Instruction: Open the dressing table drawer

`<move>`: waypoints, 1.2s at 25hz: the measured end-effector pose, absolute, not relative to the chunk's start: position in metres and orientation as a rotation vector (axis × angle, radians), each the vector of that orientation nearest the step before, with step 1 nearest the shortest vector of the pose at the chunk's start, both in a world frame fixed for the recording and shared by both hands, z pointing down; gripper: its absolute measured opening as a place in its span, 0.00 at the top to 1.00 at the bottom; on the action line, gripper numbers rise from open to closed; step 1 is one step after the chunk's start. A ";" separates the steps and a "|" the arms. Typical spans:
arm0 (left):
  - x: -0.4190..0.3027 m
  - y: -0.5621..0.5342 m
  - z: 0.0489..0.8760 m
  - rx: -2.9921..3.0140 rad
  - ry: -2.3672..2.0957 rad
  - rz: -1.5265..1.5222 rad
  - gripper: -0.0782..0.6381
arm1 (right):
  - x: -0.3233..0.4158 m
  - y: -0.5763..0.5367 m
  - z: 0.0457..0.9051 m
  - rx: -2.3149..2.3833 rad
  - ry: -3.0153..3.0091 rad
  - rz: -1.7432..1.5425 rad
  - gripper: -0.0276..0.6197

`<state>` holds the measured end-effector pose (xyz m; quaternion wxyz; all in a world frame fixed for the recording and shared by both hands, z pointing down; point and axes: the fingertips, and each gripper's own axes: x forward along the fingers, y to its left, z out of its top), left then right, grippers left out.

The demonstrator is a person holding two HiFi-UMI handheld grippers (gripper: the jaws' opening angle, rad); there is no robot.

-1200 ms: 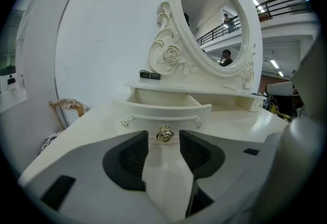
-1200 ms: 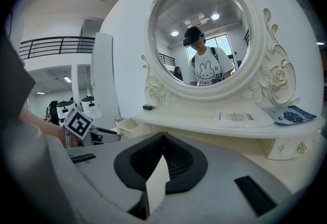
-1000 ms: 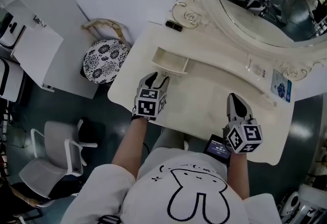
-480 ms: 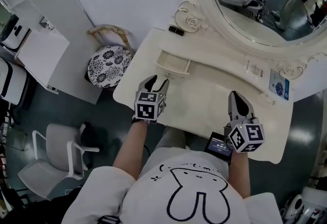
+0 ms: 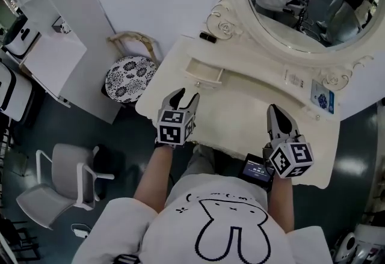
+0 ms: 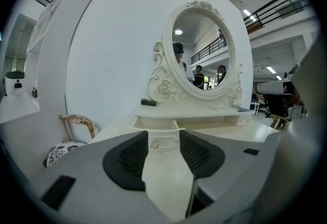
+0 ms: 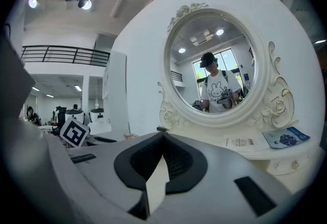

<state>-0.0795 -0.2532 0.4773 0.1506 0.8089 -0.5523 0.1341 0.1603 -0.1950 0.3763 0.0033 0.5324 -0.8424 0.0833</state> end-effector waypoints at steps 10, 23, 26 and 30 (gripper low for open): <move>-0.066 -0.199 0.429 2.419 -1.612 0.305 0.61 | 0.146 -0.163 0.366 1.582 -2.715 0.291 0.94; -0.075 -0.216 0.375 2.556 -1.613 0.195 0.89 | 0.125 -0.180 0.344 1.632 -2.724 0.261 0.94; -0.085 -0.228 0.366 2.576 -1.586 0.195 0.89 | 0.115 -0.189 0.337 1.666 -2.705 0.247 0.94; -0.101 -0.241 0.356 2.606 -1.562 0.197 0.89 | 0.096 -0.196 0.324 1.691 -2.692 0.213 0.94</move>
